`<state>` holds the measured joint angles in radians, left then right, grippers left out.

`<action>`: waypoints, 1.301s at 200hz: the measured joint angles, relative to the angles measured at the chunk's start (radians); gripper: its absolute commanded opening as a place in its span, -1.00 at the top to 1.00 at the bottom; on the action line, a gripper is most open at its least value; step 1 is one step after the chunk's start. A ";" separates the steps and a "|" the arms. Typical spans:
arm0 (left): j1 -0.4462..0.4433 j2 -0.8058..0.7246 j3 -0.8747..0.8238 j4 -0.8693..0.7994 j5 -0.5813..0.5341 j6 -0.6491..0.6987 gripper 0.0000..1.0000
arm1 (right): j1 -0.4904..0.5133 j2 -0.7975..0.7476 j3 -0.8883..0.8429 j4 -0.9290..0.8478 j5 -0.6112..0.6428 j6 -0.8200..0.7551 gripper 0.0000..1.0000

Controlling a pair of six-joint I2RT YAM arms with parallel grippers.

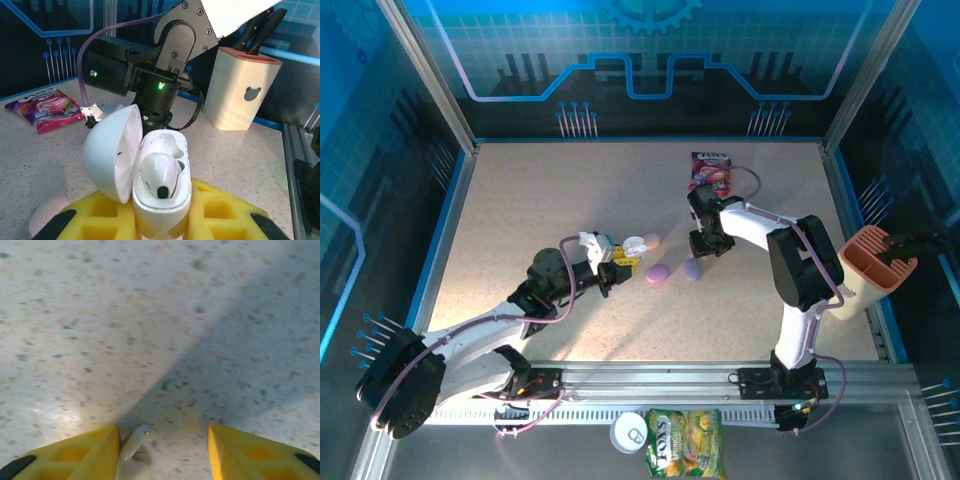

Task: Insert the wireless bluetooth earbuds into the charging case

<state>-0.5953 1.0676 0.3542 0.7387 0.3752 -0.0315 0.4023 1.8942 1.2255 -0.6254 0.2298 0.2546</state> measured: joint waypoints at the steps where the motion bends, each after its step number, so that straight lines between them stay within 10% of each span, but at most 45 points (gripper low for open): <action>1: 0.000 0.000 0.000 0.000 0.000 0.000 0.63 | -0.001 -0.001 -0.001 0.000 0.001 0.000 0.03; 162: 0.000 0.022 0.000 0.008 0.016 -0.042 0.64 | -0.099 -0.204 -0.143 -0.029 -0.050 0.039 0.02; 260: 0.000 0.011 0.000 0.006 0.016 -0.045 0.63 | -0.059 -0.108 0.008 -0.224 -0.137 -0.228 -0.05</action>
<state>-0.5953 1.0782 0.3538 0.7452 0.3908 -0.0769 0.3431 1.7866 1.2331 -0.8490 0.0929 0.0265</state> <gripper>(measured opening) 0.203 0.526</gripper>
